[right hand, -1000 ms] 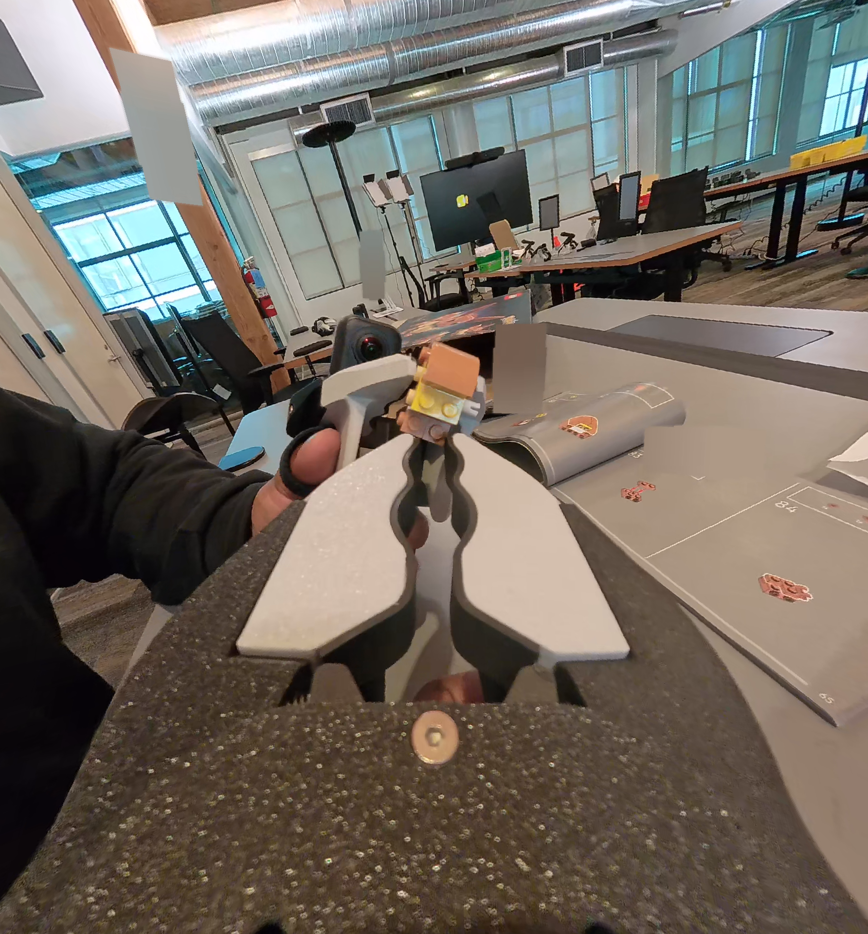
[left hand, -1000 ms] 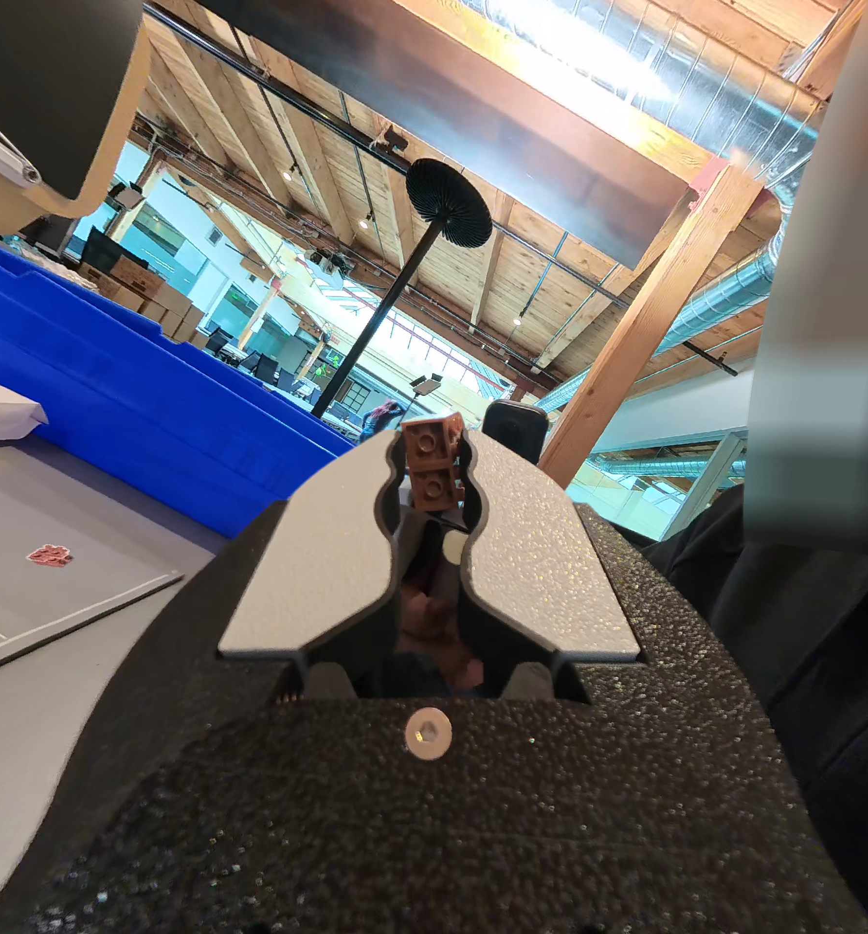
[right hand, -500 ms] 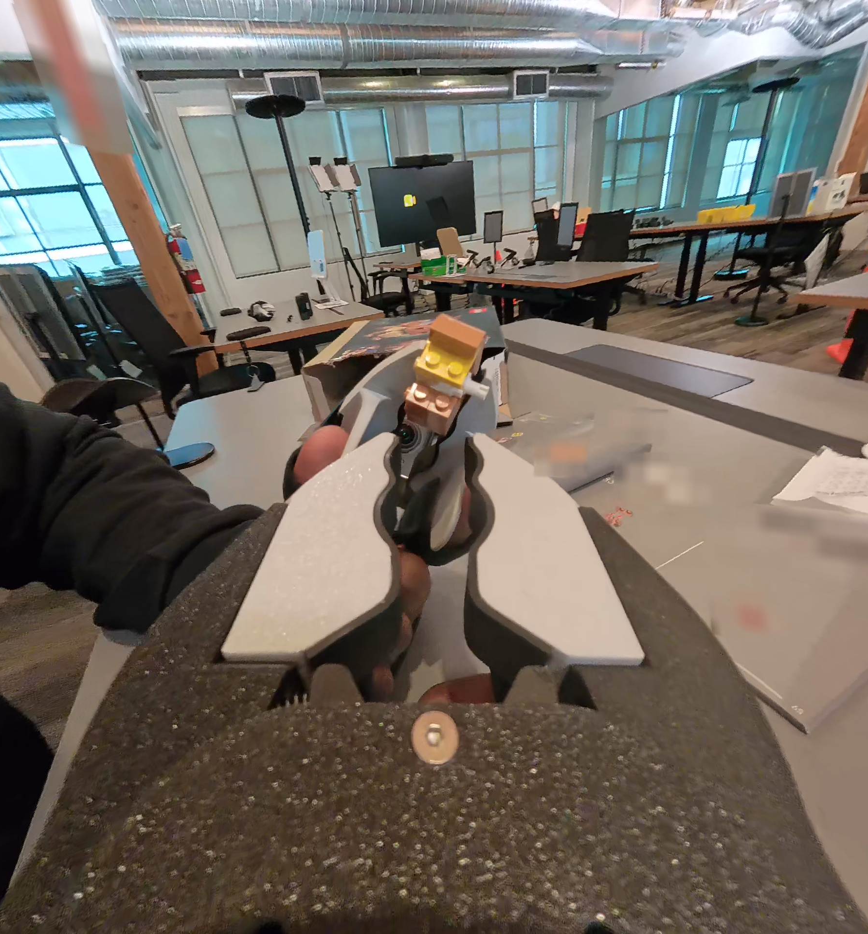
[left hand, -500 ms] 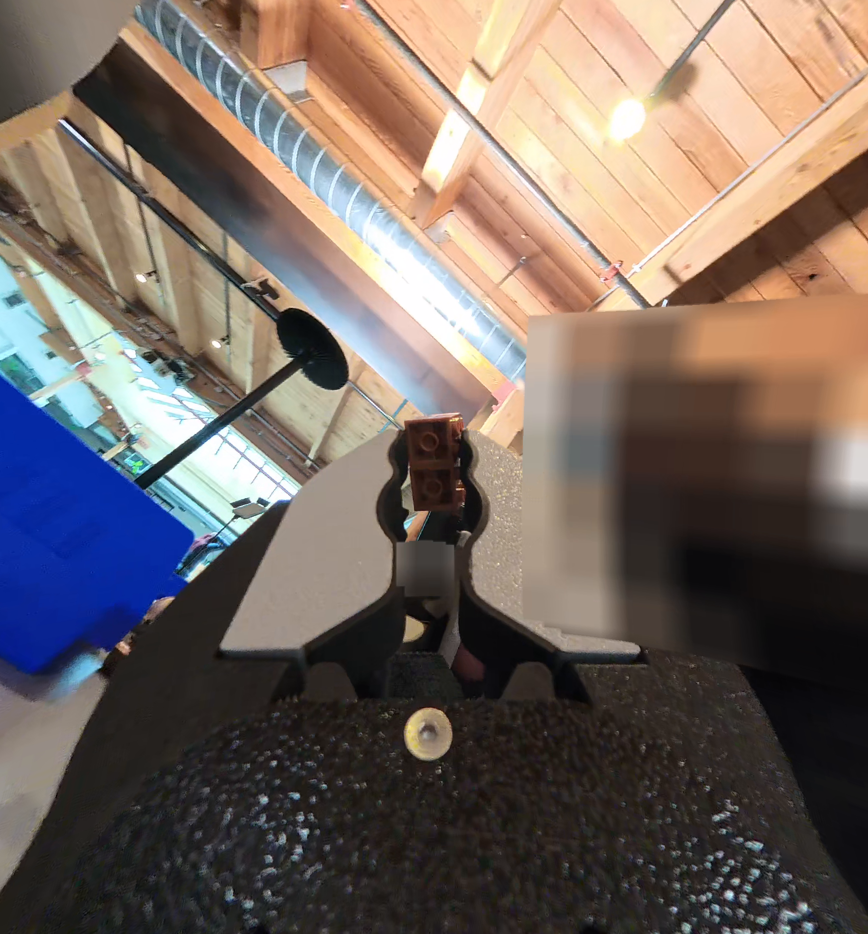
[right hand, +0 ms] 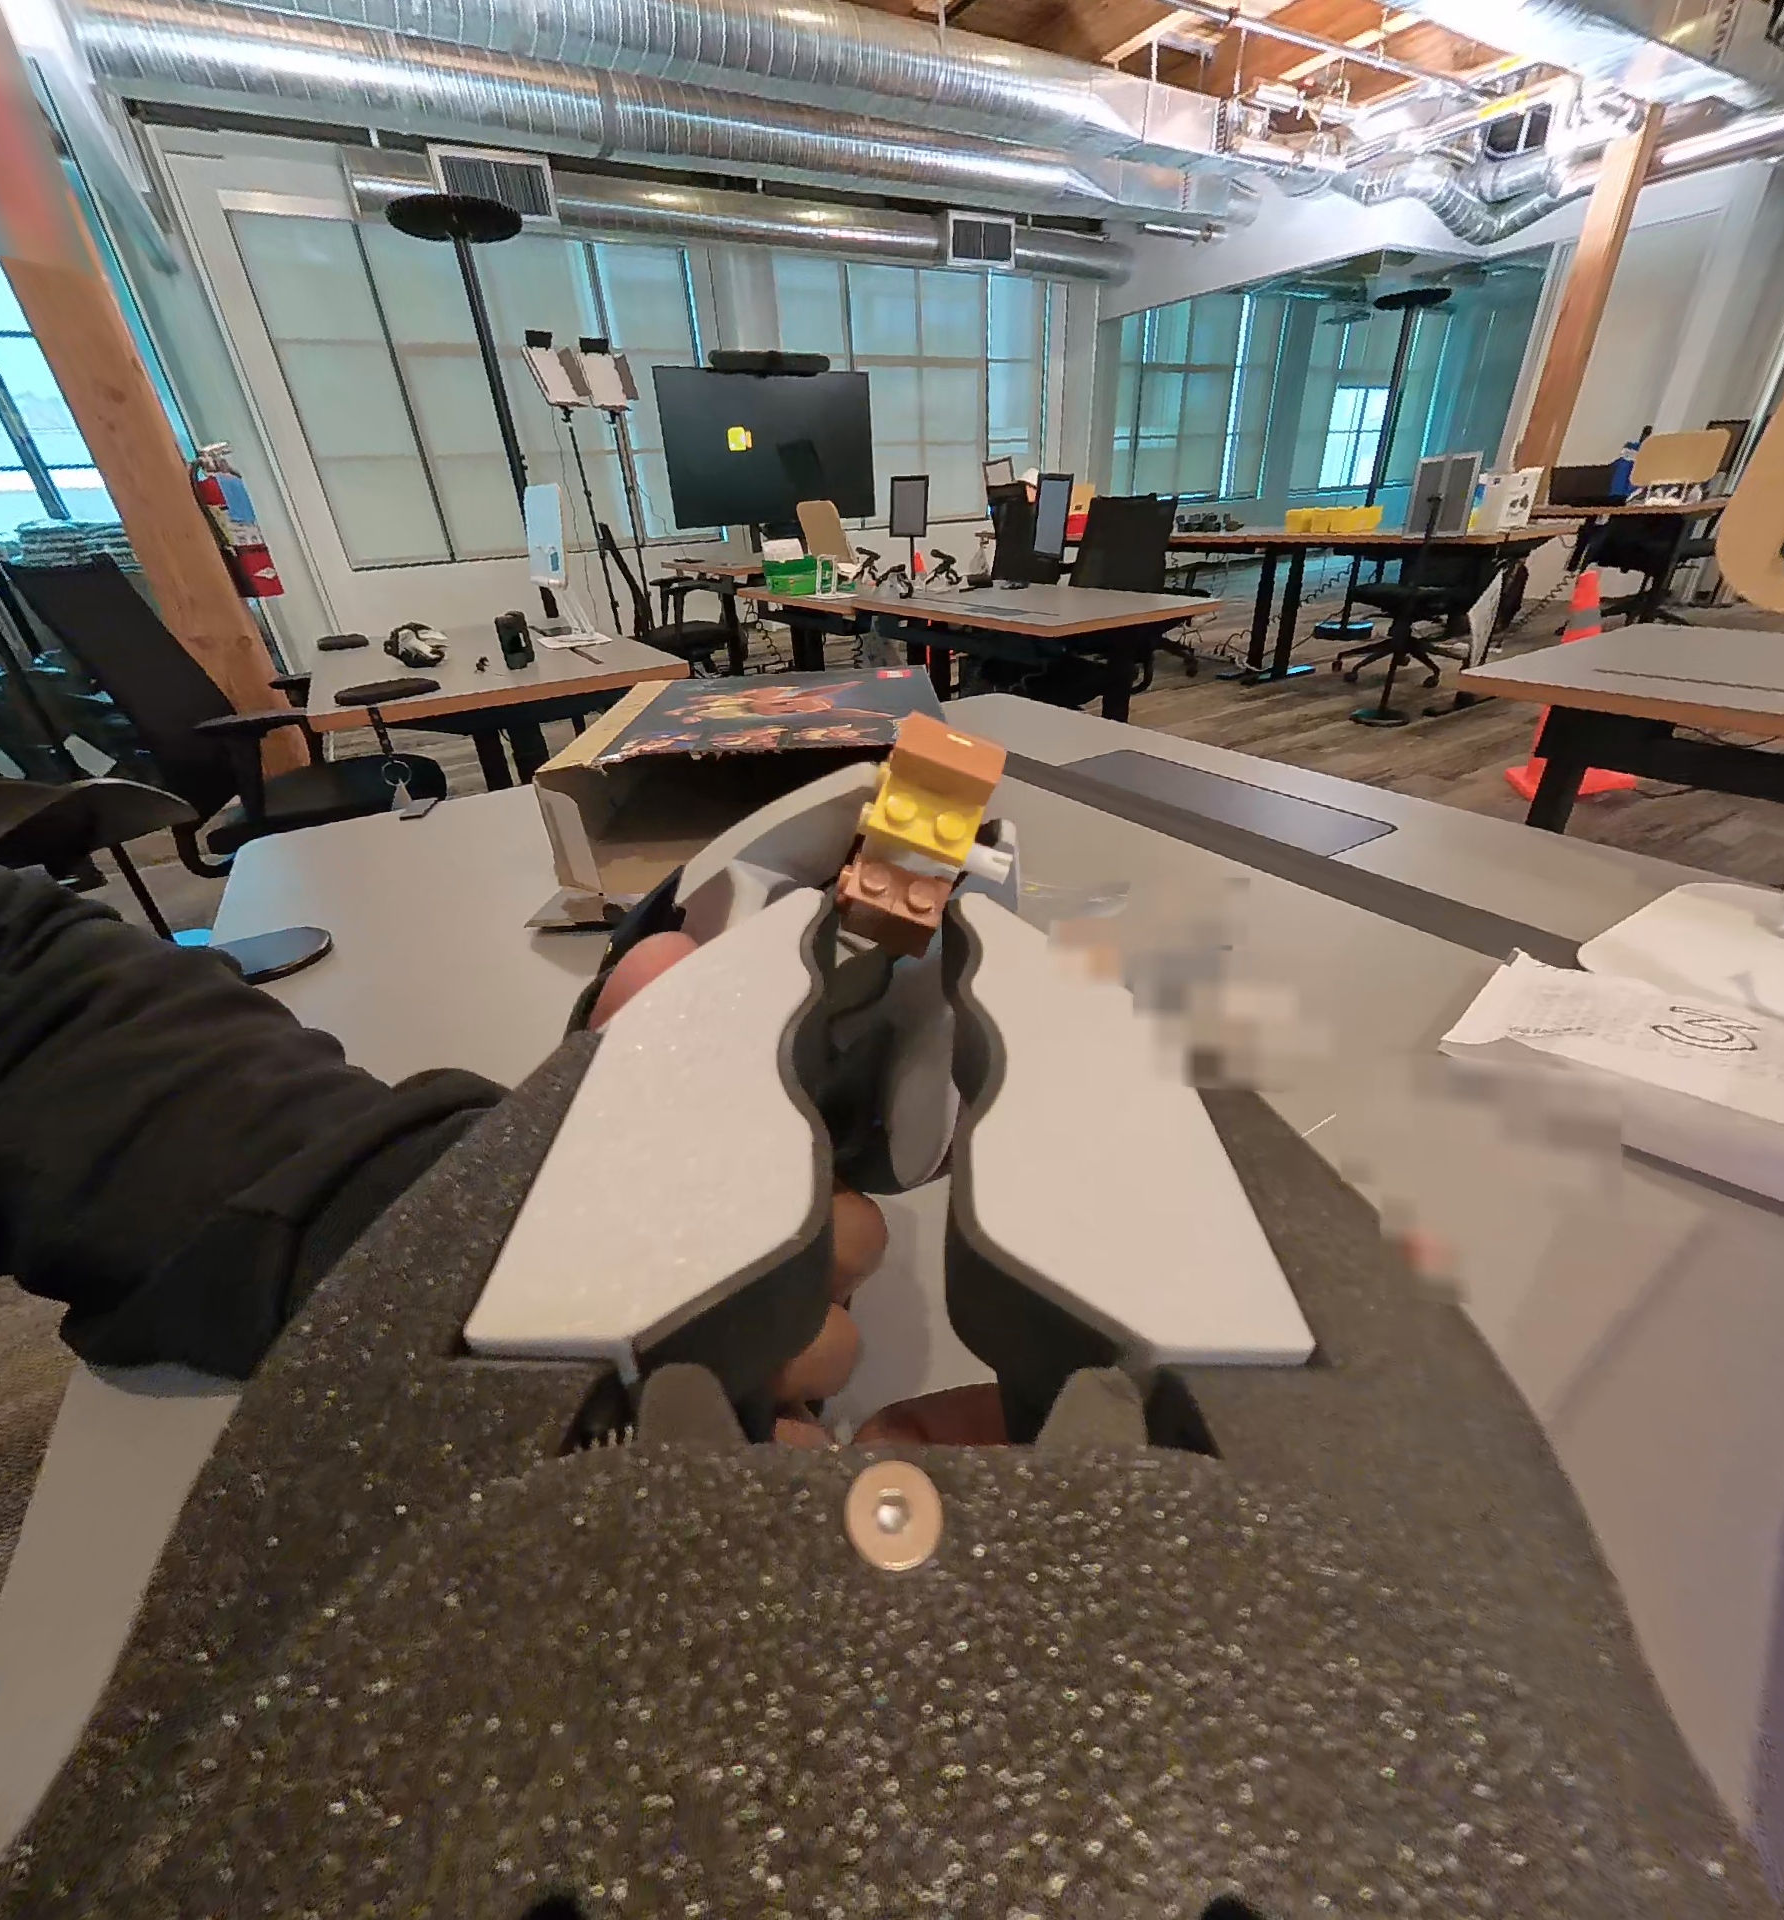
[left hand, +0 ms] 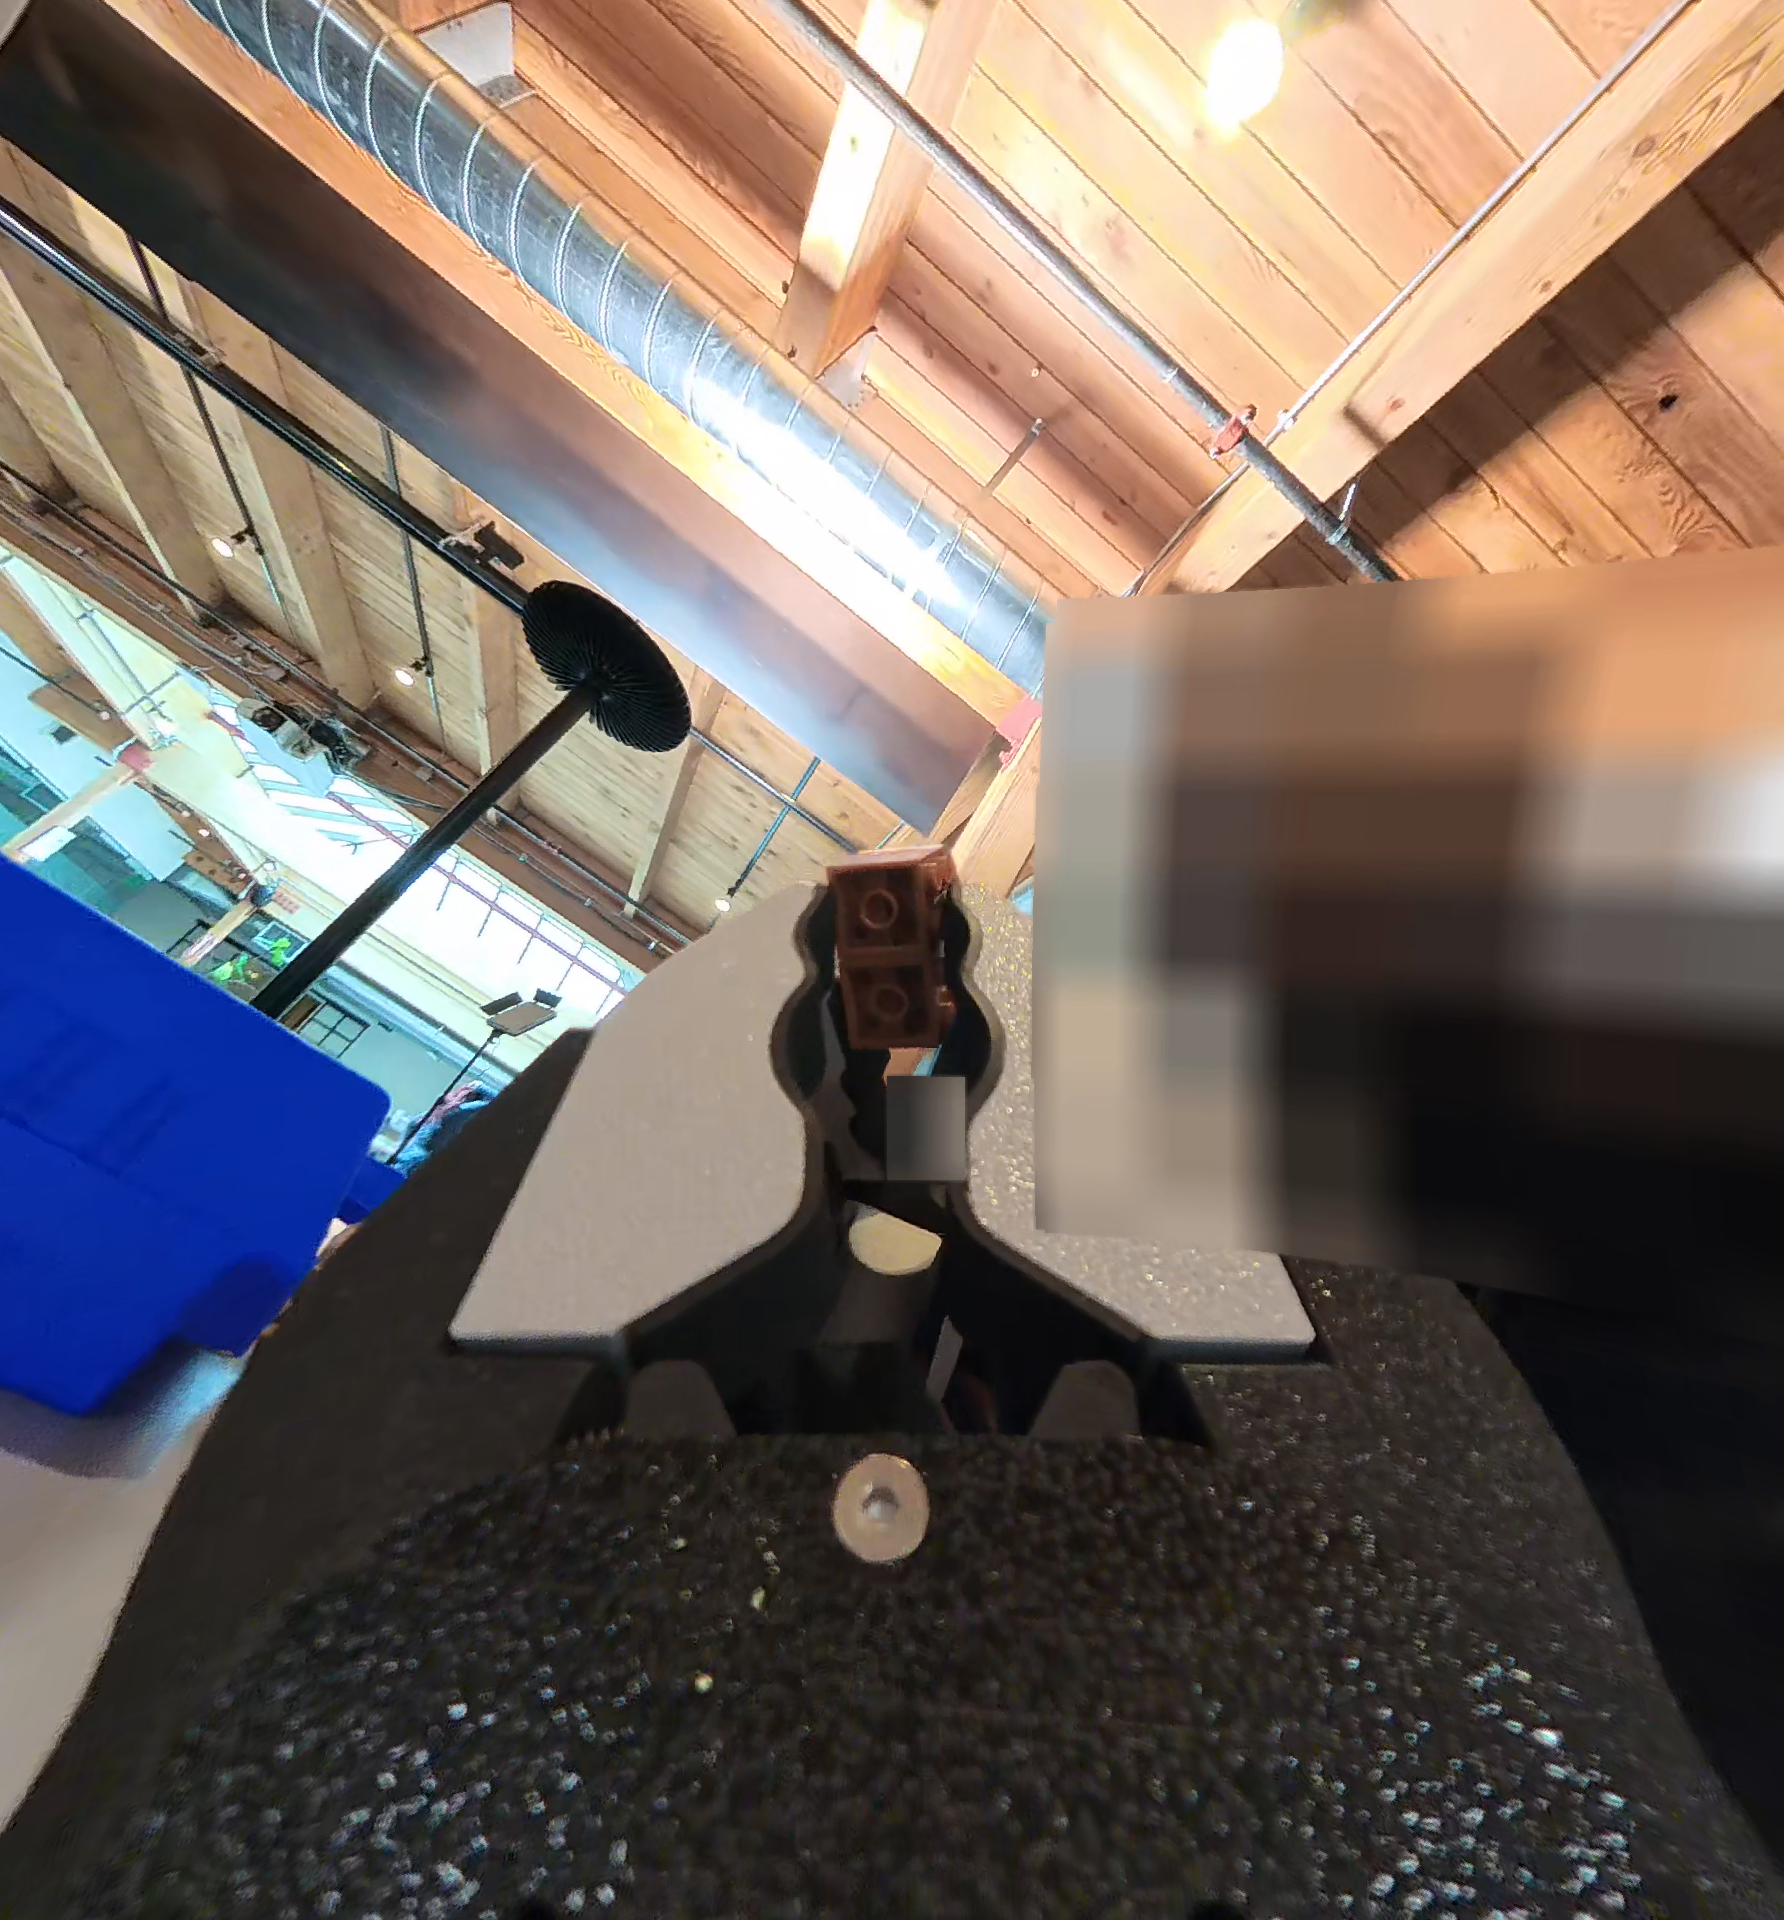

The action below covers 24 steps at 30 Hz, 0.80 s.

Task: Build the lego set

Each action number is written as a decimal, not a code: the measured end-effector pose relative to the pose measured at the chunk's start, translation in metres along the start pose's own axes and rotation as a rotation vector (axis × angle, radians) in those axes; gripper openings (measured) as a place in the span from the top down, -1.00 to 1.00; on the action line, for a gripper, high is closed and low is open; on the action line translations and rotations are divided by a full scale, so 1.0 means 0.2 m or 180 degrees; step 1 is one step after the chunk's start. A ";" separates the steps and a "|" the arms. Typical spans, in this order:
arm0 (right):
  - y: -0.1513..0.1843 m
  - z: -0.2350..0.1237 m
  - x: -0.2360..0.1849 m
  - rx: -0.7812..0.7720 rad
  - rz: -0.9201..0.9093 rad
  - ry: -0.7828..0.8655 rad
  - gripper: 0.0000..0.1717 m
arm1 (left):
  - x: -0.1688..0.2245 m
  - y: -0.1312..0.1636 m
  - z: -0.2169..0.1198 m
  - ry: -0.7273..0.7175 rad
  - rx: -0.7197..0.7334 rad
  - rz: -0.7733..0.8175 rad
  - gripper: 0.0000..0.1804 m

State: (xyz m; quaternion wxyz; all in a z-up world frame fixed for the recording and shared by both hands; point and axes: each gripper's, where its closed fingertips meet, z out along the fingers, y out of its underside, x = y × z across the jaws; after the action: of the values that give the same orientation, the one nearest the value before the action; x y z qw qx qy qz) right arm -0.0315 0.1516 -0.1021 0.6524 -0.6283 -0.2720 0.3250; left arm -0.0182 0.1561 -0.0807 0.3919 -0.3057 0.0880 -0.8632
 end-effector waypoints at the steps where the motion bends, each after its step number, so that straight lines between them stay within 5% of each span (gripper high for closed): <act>1: 0.00 0.00 0.01 0.0001 -0.0010 -0.0007 0.78 | -0.01 0.00 0.00 -0.0025 -0.0029 0.0007 0.79; 24: -0.01 -0.01 0.01 -0.0061 -0.0089 -0.0330 0.78 | 0.00 0.04 -0.01 -0.0095 -0.0717 0.0022 0.79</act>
State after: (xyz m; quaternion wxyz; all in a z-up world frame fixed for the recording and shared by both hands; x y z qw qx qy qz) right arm -0.0291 0.1523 -0.1013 0.6359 -0.6130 -0.3172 0.3454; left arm -0.0145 0.1512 -0.0858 0.3594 -0.3604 0.1796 -0.8419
